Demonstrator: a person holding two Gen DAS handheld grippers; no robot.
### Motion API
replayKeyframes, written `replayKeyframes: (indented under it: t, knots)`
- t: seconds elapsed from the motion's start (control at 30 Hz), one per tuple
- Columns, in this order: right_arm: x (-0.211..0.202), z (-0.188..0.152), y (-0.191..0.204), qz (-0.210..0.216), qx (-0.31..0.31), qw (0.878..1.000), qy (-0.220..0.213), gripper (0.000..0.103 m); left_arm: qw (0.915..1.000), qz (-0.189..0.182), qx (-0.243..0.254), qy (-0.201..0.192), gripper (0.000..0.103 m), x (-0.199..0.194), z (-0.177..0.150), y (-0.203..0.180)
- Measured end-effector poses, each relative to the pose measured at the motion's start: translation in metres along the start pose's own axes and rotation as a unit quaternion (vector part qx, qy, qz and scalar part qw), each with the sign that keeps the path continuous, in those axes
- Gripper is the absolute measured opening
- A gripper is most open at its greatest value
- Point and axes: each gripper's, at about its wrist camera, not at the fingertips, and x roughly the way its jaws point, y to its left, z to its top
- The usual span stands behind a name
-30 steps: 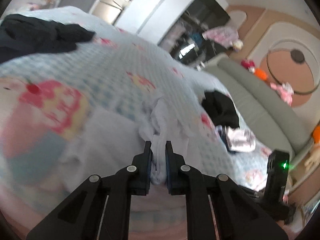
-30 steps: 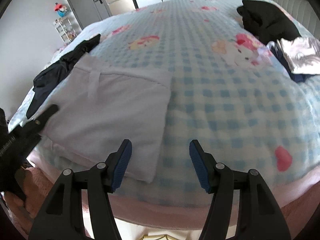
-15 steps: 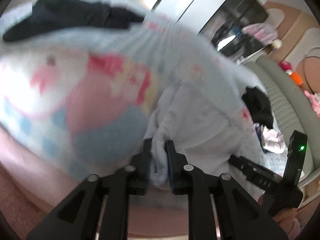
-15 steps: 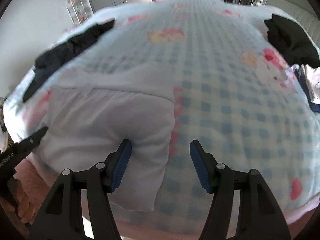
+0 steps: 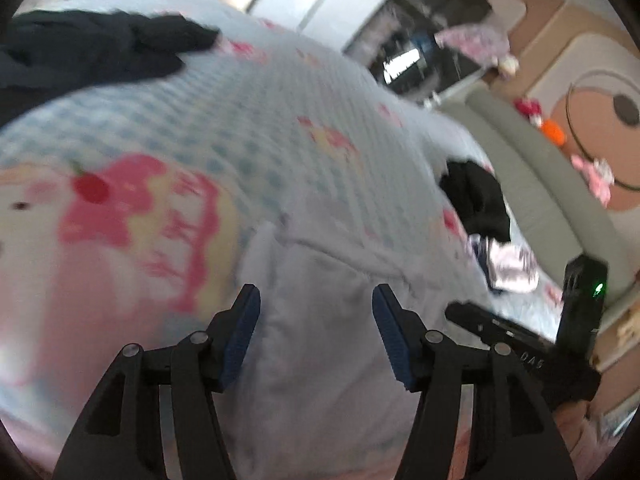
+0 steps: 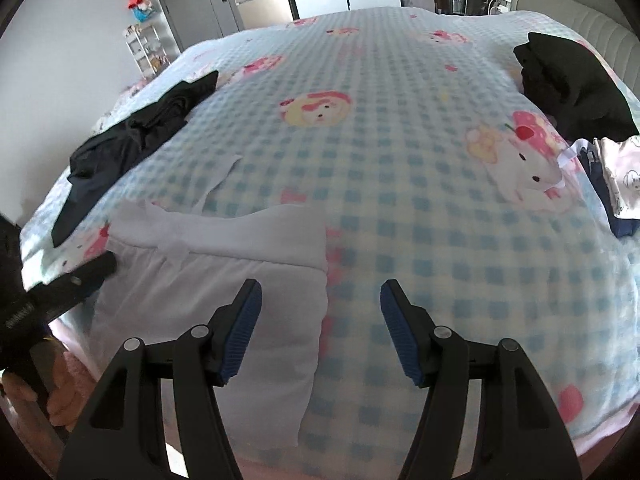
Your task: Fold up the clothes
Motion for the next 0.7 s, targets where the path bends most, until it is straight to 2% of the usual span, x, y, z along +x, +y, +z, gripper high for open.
replayKeyframes:
  t: [0.07, 0.1, 0.13, 0.17, 0.3, 0.43, 0.5, 0.57, 0.63, 0.67, 0.7]
  knots:
    - [0.007, 0.001, 0.001, -0.001, -0.005, 1.0, 0.01, 0.063, 0.9998, 0.008, 0.019, -0.002, 0.045, 0.0, 0.001, -0.007]
    - [0.01, 0.001, 0.003, -0.003, -0.007, 1.0, 0.017, 0.063, 0.9995, 0.012, 0.029, -0.003, 0.026, 0.001, 0.001, -0.01]
    - [0.012, 0.0, 0.003, -0.004, -0.007, 1.0, 0.02, 0.063, 0.9991, 0.016, 0.038, -0.003, 0.019, 0.001, 0.001, -0.014]
    - [0.014, -0.001, 0.003, -0.004, -0.007, 1.0, 0.023, 0.063, 0.9986, 0.02, 0.048, -0.004, 0.017, 0.001, 0.002, -0.017]
    - [0.015, -0.001, 0.006, -0.002, -0.006, 1.0, 0.024, 0.063, 0.9956, 0.037, 0.085, -0.012, 0.015, -0.001, 0.004, -0.031]
    - [0.013, 0.003, 0.011, 0.002, -0.006, 1.0, 0.019, 0.064, 0.9951, 0.049, 0.081, -0.027, 0.015, -0.011, 0.014, -0.03]
    - [0.016, 0.003, 0.014, 0.002, -0.01, 1.0, 0.019, 0.068, 0.9963, 0.064, 0.058, 0.004, 0.017, 0.006, 0.009, -0.016]
    - [0.025, 0.001, 0.016, -0.002, -0.018, 0.999, 0.03, 0.068, 0.9961, 0.071, 0.031, 0.044, 0.029, 0.022, 0.001, 0.003]
    - [0.033, -0.002, 0.016, 0.0, -0.022, 0.999, 0.04, 0.068, 0.9962, 0.073, 0.024, 0.041, 0.035, 0.015, -0.001, 0.009]
    - [0.029, -0.002, 0.013, 0.001, -0.021, 0.999, 0.033, 0.068, 0.996, 0.081, 0.026, 0.027, 0.035, 0.007, 0.0, 0.009]
    - [0.024, -0.003, 0.011, 0.002, -0.02, 0.999, 0.025, 0.068, 0.994, 0.102, 0.038, -0.009, 0.035, -0.009, 0.002, 0.004]
